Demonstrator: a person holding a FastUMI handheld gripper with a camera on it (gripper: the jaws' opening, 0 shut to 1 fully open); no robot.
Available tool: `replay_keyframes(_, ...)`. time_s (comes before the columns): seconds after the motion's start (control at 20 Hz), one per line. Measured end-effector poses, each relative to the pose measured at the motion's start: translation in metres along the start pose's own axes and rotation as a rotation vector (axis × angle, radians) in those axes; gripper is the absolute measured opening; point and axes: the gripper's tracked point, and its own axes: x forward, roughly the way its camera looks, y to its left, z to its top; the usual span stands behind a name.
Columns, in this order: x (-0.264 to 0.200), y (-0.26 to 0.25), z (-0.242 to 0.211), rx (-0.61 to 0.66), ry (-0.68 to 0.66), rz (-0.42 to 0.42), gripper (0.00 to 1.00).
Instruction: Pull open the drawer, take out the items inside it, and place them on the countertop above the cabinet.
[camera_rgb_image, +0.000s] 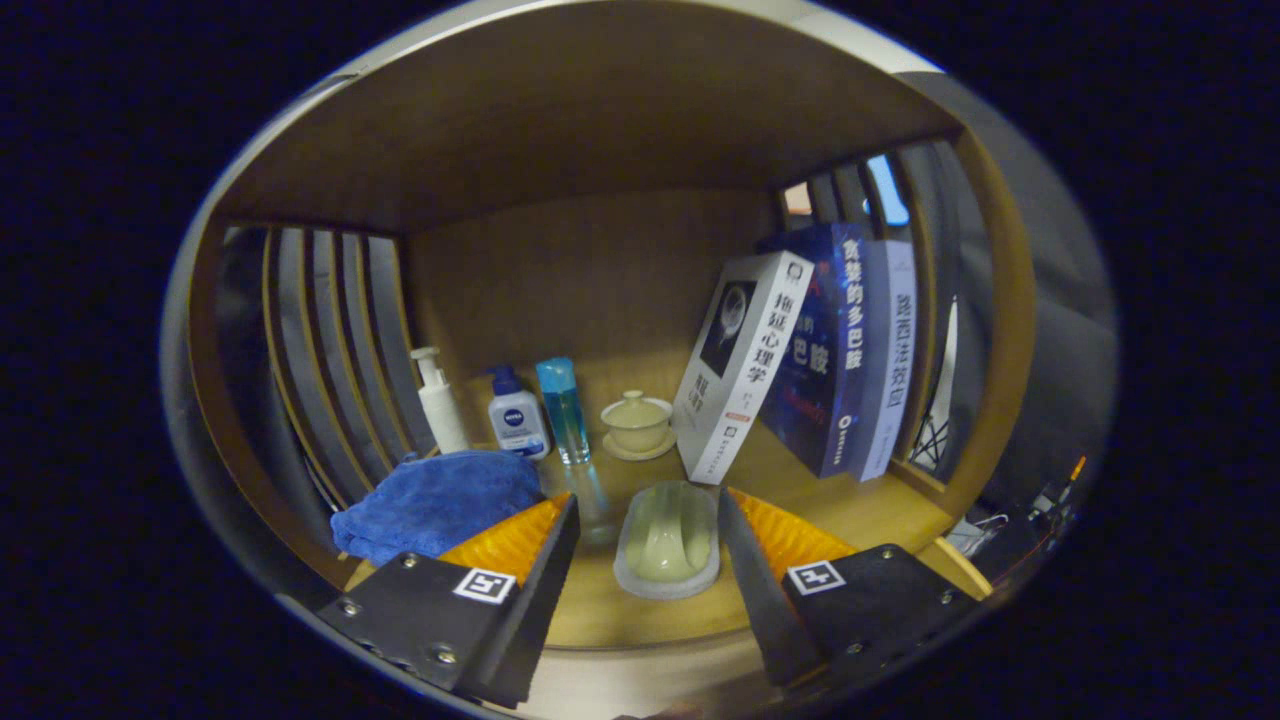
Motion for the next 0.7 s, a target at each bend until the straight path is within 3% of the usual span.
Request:
replay_keyframes(0.35, -0.101, -0.011, 0.011, -0.098, -0.191, -0.038, 0.9)
replay_keyframes(0.55, -0.153, -0.007, -0.02, -0.114, -0.23, 0.007, 0.97)
replay_keyframes(0.7, -0.186, -0.01, -0.042, -0.087, -0.248, 0.028, 0.97)
